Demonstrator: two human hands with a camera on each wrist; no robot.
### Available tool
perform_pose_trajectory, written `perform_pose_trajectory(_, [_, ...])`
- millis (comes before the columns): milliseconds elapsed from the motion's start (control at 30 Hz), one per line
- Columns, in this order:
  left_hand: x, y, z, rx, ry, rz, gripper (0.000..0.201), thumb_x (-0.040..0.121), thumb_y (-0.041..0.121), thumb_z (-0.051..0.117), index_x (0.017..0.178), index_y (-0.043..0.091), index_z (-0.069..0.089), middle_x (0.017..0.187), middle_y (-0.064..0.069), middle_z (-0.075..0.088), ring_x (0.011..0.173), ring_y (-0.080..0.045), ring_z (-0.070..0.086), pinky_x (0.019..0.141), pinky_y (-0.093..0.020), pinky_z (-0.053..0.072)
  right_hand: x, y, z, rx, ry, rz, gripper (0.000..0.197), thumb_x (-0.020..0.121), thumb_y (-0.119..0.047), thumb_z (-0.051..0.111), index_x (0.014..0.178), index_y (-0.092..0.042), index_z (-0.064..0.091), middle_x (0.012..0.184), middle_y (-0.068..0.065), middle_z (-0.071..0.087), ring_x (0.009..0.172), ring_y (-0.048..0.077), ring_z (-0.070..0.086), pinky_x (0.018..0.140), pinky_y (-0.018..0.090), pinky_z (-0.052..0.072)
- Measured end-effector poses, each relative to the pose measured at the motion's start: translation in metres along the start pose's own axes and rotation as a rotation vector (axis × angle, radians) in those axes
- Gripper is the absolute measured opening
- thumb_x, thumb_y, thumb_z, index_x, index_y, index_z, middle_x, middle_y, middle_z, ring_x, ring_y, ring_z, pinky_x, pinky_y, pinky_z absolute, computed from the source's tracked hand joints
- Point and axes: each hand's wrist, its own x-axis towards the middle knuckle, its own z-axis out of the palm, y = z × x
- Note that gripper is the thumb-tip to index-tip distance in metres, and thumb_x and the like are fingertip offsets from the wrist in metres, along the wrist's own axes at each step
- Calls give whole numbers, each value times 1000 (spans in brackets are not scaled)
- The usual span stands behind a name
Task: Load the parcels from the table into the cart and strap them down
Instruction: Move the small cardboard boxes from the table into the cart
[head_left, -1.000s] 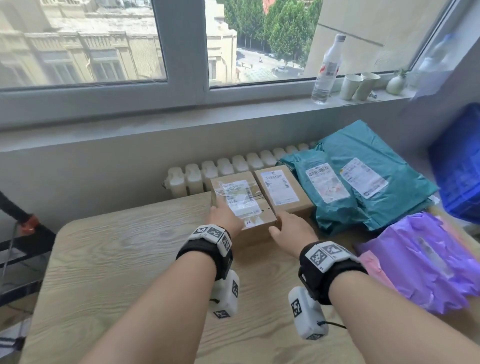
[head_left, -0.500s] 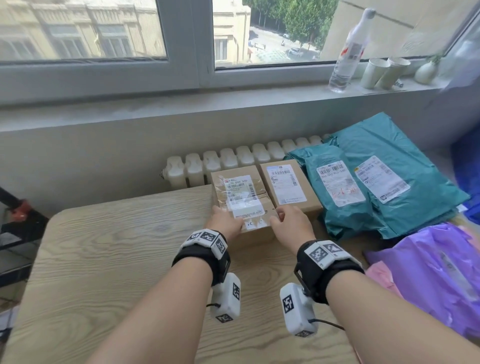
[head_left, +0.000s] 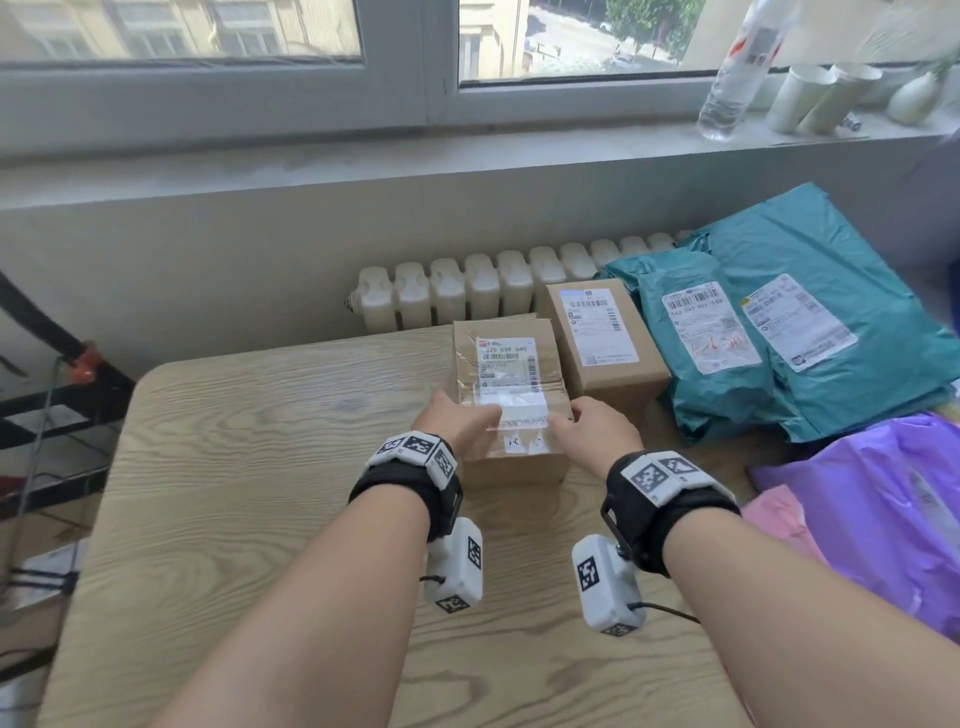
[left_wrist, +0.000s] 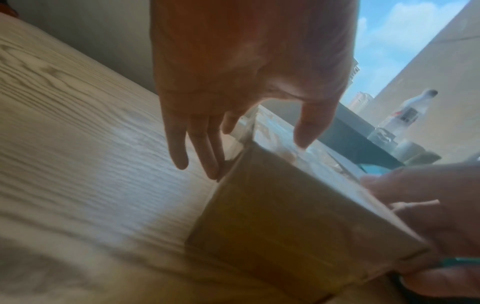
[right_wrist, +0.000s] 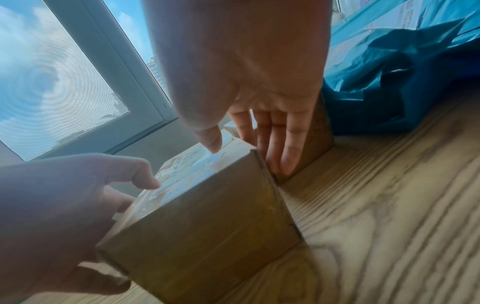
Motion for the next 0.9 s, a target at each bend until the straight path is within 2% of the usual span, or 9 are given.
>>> perform_pose_trajectory(67, [-2, -10, 2, -31, 6, -13, 97, 71, 55, 58, 152, 17, 19, 135, -10, 51, 116, -30, 53, 92, -39, 45, -4, 2, 7, 34, -53, -1, 35, 94, -41, 45, 113, -14, 59, 111, 3, 64, 98, 23, 59, 81, 34, 47])
perform_pose_trajectory(200, [-10, -23, 3, -185, 4, -40, 86, 71, 64, 59, 139, 17, 38, 128, -7, 55, 111, -27, 55, 90, -42, 45, -11, 3, 13, 145, -84, 29, 29, 91, -33, 55, 110, -11, 58, 105, 4, 62, 96, 23, 60, 83, 37, 50])
perform_pose_trajectory(333, [-18, -32, -2, -320, -13, -63, 105, 58, 64, 67, 142, 15, 28, 132, -8, 52, 113, -27, 55, 95, -48, 47, -19, 6, 14, 259, -98, 75, 29, 80, -22, 68, 104, -14, 54, 100, 3, 60, 95, 20, 59, 87, 40, 53])
perform_pose_trajectory(500, [-31, -40, -6, -332, 63, 0, 121, 43, 66, 74, 138, 2, 35, 121, -13, 62, 105, -25, 62, 94, -48, 49, -32, 0, 12, 376, -26, 69, 32, 77, -24, 65, 102, -13, 48, 94, 1, 52, 87, 18, 53, 78, 36, 49])
perform_pose_trajectory(567, [-43, -41, -12, -322, 77, 32, 114, 50, 63, 78, 135, 1, 36, 122, -13, 61, 107, -24, 61, 94, -45, 49, -39, -3, 9, 443, -5, 55, 32, 79, -29, 62, 102, -12, 48, 94, 1, 52, 87, 18, 53, 78, 37, 50])
perform_pose_trajectory(667, [-55, -43, -18, -351, 82, 78, 88, 68, 50, 80, 130, 4, 37, 107, -3, 59, 90, -13, 58, 75, -30, 46, -50, -7, 1, 534, -9, 38, 34, 78, -37, 58, 100, -11, 51, 99, 4, 55, 92, 21, 56, 89, 45, 53])
perform_pose_trajectory(733, [-66, -44, -21, -388, 86, 117, 85, 72, 45, 80, 131, 0, 39, 98, -3, 61, 74, -8, 56, 59, -23, 43, -57, -8, -4, 586, -25, 28, 44, 71, -44, 58, 100, -13, 52, 104, 6, 59, 98, 24, 60, 91, 50, 52])
perform_pose_trajectory(767, [-71, -45, -22, -412, 95, 129, 88, 70, 46, 81, 132, -1, 39, 100, -6, 64, 73, -9, 58, 56, -23, 43, -61, -8, -6, 607, -34, 21, 47, 68, -47, 59, 101, -14, 53, 105, 7, 59, 99, 24, 60, 91, 50, 53])
perform_pose_trajectory(900, [-97, -55, -20, -458, 133, 144, 80, 54, 57, 82, 106, 11, 43, 110, -9, 64, 93, -19, 67, 66, -29, 49, -84, -3, -7, 649, -82, 8, 44, 75, -47, 60, 103, -14, 52, 107, 8, 61, 99, 25, 62, 88, 49, 55])
